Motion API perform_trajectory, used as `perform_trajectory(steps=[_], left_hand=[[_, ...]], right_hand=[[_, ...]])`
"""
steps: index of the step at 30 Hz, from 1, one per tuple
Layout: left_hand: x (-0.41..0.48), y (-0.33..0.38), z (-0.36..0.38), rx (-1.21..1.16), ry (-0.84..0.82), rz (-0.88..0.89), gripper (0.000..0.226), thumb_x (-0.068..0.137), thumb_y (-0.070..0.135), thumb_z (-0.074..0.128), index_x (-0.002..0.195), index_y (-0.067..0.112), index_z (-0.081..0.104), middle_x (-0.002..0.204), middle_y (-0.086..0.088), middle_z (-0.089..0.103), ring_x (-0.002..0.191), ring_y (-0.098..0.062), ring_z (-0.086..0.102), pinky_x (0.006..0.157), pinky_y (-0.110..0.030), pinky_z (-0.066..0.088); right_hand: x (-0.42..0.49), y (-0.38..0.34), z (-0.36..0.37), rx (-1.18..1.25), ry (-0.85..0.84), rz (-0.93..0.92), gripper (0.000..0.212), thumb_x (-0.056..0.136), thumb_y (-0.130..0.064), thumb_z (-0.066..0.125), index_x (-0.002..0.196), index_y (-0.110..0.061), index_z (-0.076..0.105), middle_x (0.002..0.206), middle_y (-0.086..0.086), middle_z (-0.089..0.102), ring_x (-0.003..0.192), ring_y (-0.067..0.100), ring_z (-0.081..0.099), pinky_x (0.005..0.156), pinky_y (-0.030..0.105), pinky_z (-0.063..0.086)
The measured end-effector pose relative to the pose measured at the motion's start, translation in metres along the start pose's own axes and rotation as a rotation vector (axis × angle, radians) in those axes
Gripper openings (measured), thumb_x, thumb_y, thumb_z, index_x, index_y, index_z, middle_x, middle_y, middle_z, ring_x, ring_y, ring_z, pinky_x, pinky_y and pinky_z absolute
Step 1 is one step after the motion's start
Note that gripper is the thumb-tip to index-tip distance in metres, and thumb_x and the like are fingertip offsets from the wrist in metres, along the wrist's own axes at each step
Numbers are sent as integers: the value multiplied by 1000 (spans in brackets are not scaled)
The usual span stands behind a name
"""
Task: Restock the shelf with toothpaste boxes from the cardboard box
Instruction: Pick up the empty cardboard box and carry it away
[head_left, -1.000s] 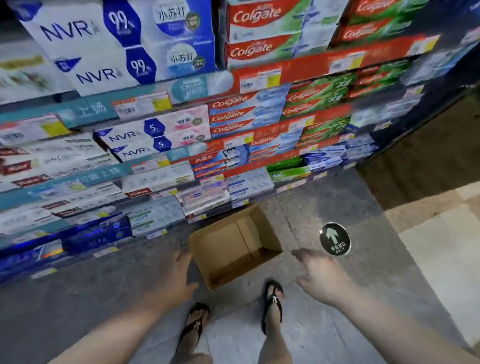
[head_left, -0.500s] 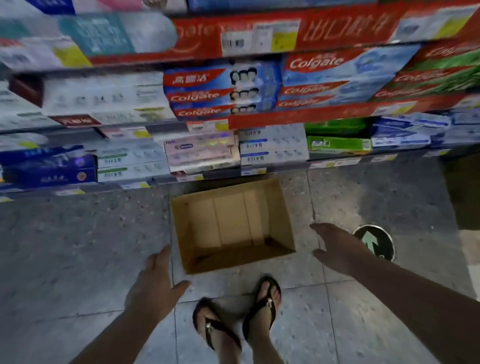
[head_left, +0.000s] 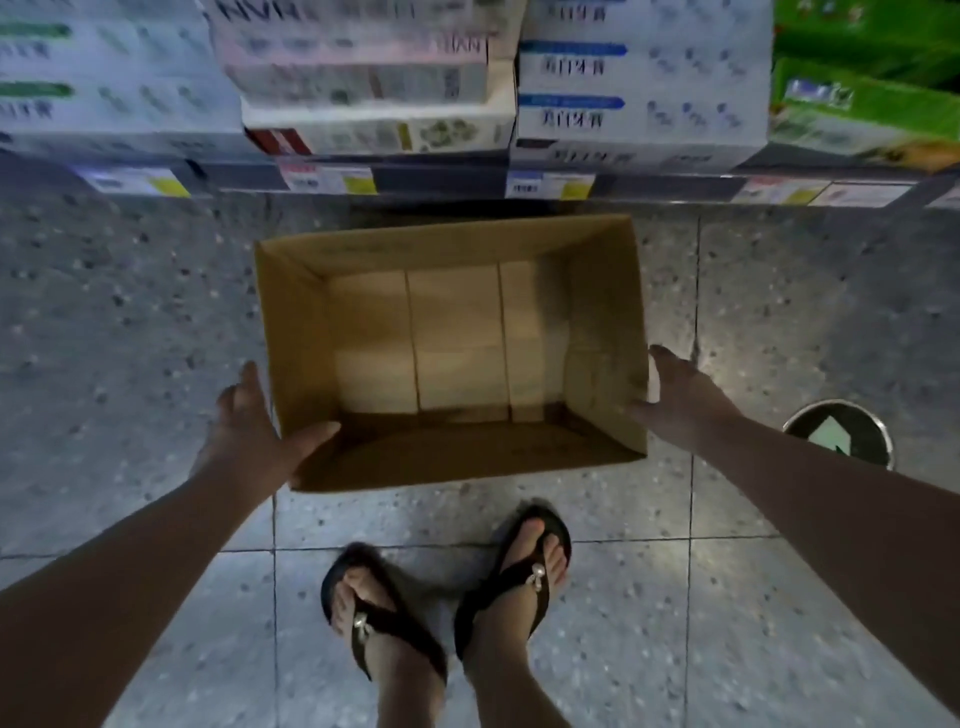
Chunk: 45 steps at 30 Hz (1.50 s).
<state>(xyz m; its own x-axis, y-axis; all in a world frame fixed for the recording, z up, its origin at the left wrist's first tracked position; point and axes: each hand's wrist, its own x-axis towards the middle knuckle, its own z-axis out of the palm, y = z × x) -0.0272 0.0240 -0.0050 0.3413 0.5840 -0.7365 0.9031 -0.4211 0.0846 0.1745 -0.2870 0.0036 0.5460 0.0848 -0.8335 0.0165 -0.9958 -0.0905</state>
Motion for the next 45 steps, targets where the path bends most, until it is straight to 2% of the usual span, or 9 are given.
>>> perform_trajectory(steps=[6, 9, 17, 22, 27, 30, 34, 36, 45], left_hand=[[31, -12, 36, -246, 48, -80, 100, 64, 48, 77, 140, 24, 17, 140, -18, 42, 121, -46, 45, 91, -56, 47], [37, -12, 49, -386, 61, -104, 84, 73, 35, 75, 139, 25, 24, 139, -14, 45, 122, -42, 46, 84, -45, 47], [8, -10, 35, -501, 79, -95, 78, 74, 46, 70, 136, 24, 29, 135, -14, 48, 118, -40, 49, 94, -53, 45], [-63, -22, -3, -506, 83, -123, 82, 71, 42, 74, 136, 19, 29, 135, -17, 49, 117, -42, 51, 96, -54, 44], [-156, -37, -65, -567, 151, -148, 82, 70, 36, 76, 135, 17, 29, 133, -16, 49, 117, -40, 50, 95, -54, 42], [-211, -45, -115, -592, 214, -174, 82, 71, 36, 76, 135, 13, 30, 132, -18, 50, 117, -42, 50, 95, -54, 41], [-288, -55, -181, -676, 277, -180, 78, 71, 36, 76, 133, 12, 34, 129, -19, 54, 116, -42, 52, 97, -54, 42], [-325, -62, -211, -759, 314, -185, 77, 69, 36, 78, 131, 14, 36, 129, -16, 55, 115, -39, 54, 98, -52, 43], [-452, -108, -297, -1009, 527, -243, 88, 60, 44, 82, 129, 11, 38, 127, -12, 58, 113, -32, 57, 96, -45, 48]], right_hand=[[39, 20, 30, 145, 102, 43, 74, 81, -30, 65, 140, -18, 23, 130, 15, 54, 104, 37, 58, 72, 32, 45], [47, 22, 41, 261, 126, 49, 70, 81, -27, 65, 139, -21, 26, 125, 11, 57, 109, 35, 57, 78, 30, 45], [12, 7, 36, 396, 215, 72, 62, 78, -37, 66, 129, -17, 38, 123, 11, 58, 108, 34, 57, 89, 44, 50], [-68, -11, 11, 458, 234, 43, 66, 78, -35, 68, 132, -21, 33, 127, 7, 55, 116, 33, 52, 95, 43, 43], [-175, -42, -32, 492, 247, -32, 69, 75, -36, 70, 131, -24, 33, 109, -7, 50, 115, 27, 52, 98, 43, 41], [-240, -59, -65, 467, 283, -56, 71, 75, -34, 71, 134, -23, 32, 119, 1, 57, 117, 29, 53, 97, 41, 41], [-323, -85, -114, 441, 326, -115, 77, 73, -32, 74, 135, -22, 30, 134, 7, 51, 122, 32, 49, 103, 49, 41], [-364, -99, -138, 404, 359, -166, 78, 72, -33, 75, 135, -20, 30, 133, 10, 50, 121, 34, 49, 101, 53, 42], [-489, -165, -210, 316, 331, -467, 66, 74, -28, 74, 129, -18, 39, 126, 12, 57, 114, 32, 55, 91, 39, 44]])
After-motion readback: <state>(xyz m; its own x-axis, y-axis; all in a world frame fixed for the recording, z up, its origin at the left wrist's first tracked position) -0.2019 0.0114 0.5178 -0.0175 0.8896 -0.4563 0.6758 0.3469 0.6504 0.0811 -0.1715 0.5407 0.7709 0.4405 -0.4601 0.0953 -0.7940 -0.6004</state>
